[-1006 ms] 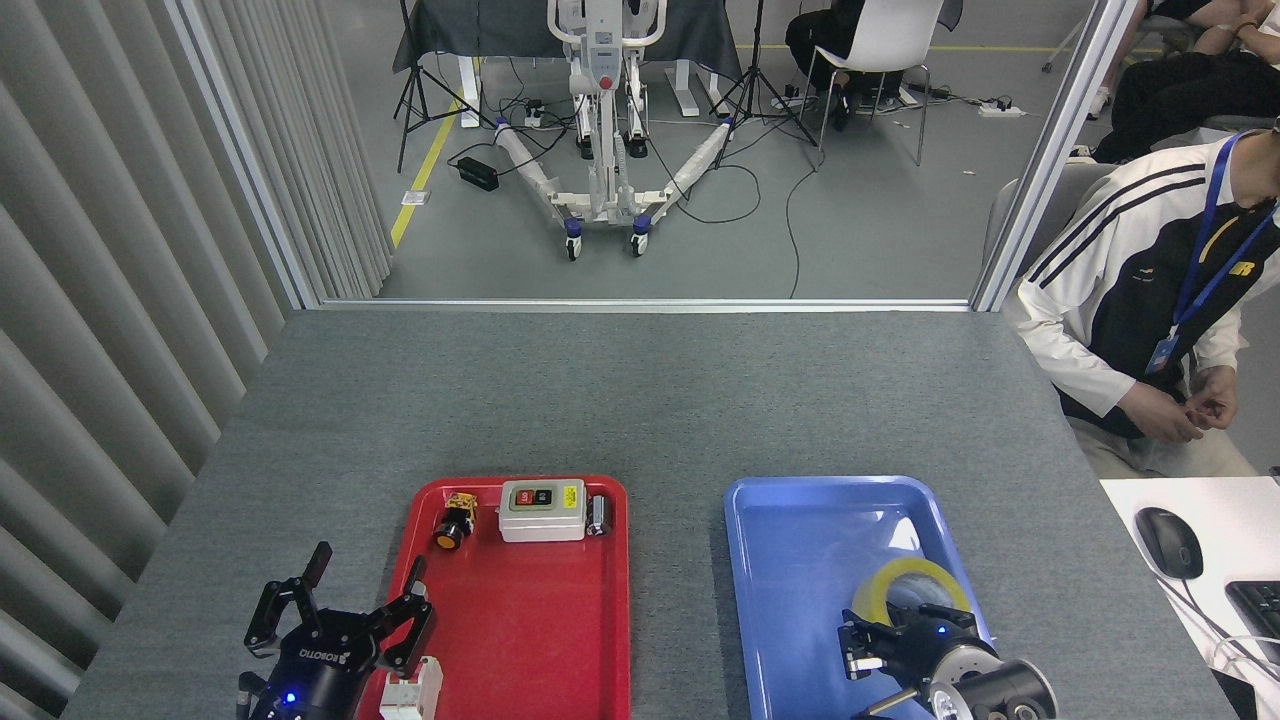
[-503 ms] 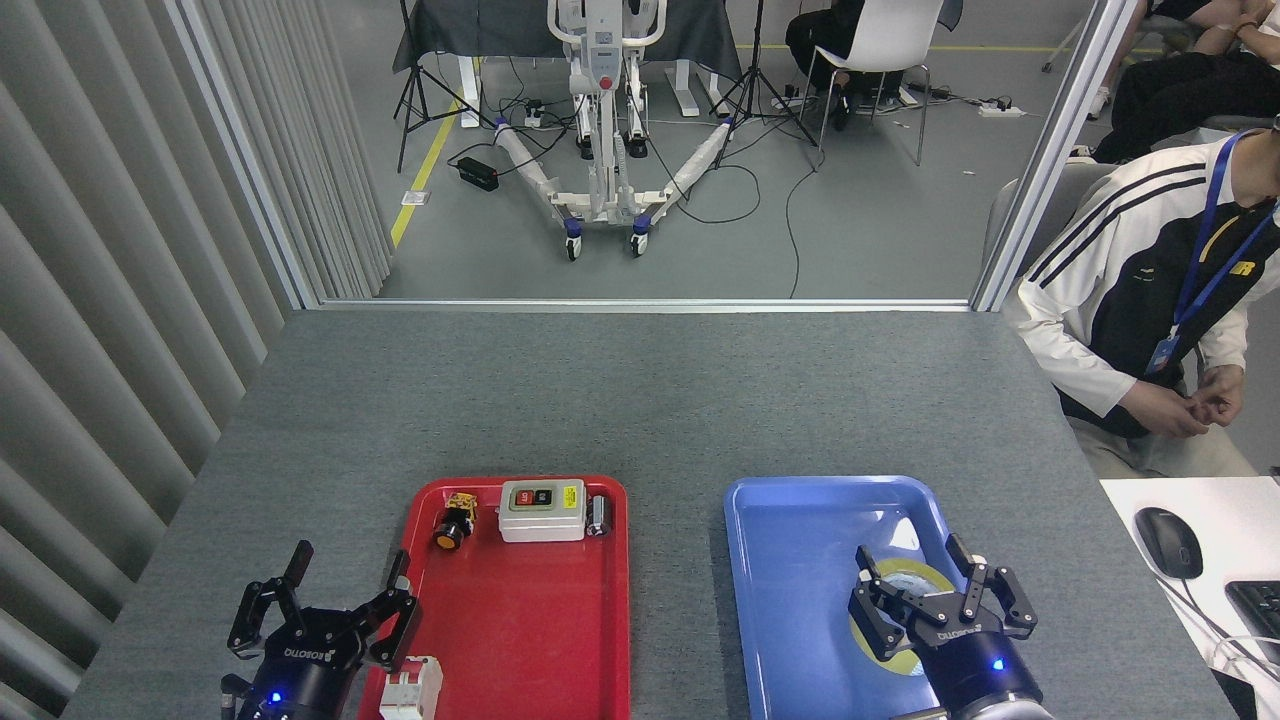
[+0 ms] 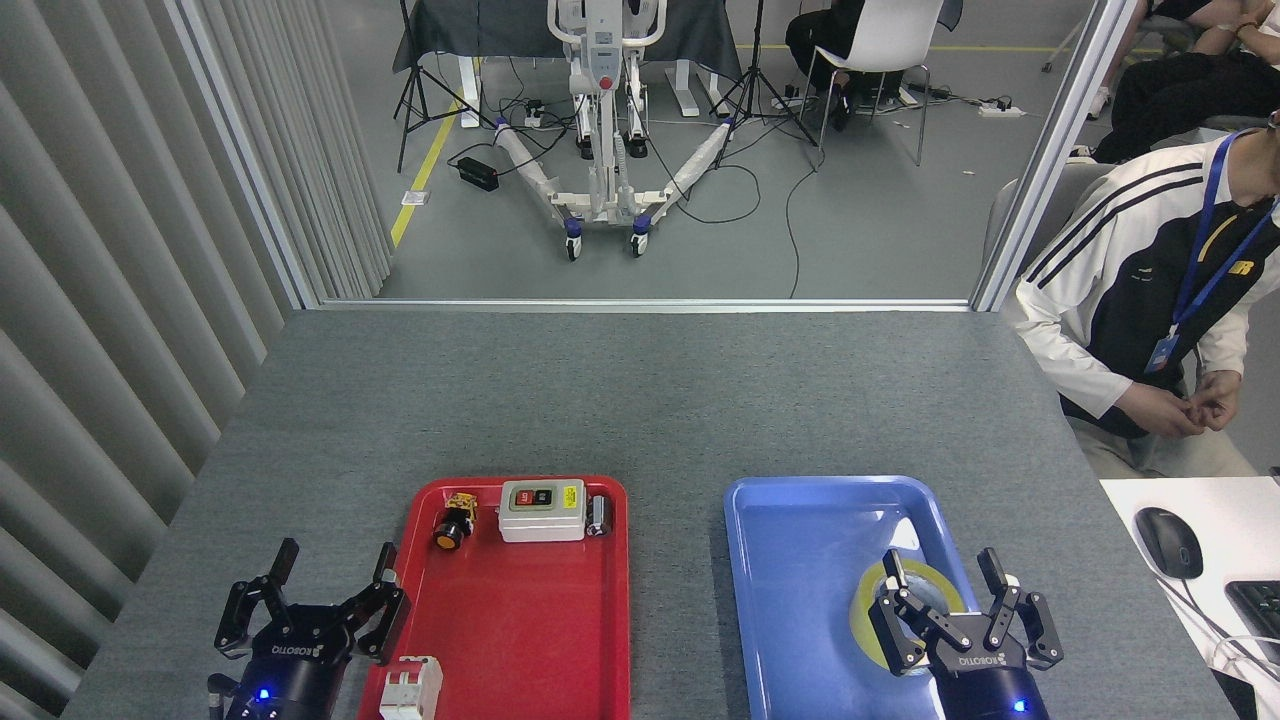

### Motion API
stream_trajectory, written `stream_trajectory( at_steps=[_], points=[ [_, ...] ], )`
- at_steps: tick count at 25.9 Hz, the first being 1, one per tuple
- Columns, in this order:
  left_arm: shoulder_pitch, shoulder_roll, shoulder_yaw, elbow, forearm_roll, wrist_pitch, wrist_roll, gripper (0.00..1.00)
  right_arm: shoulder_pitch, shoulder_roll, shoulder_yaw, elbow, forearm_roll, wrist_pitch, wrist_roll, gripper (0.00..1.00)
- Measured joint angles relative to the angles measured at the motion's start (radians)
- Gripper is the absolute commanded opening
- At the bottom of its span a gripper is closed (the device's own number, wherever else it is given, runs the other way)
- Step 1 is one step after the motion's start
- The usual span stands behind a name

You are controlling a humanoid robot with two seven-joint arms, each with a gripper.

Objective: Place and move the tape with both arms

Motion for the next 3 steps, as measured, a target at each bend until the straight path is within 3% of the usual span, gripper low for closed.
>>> stream_trajectory(
  at_steps=[3],
  points=[
    [0.0,0.0,0.004,-0.001,0.039,-0.004,0.0,1.0,0.001,0.009,-0.005,0.003,-0.001,0.0,0.003,1.0]
  ],
)
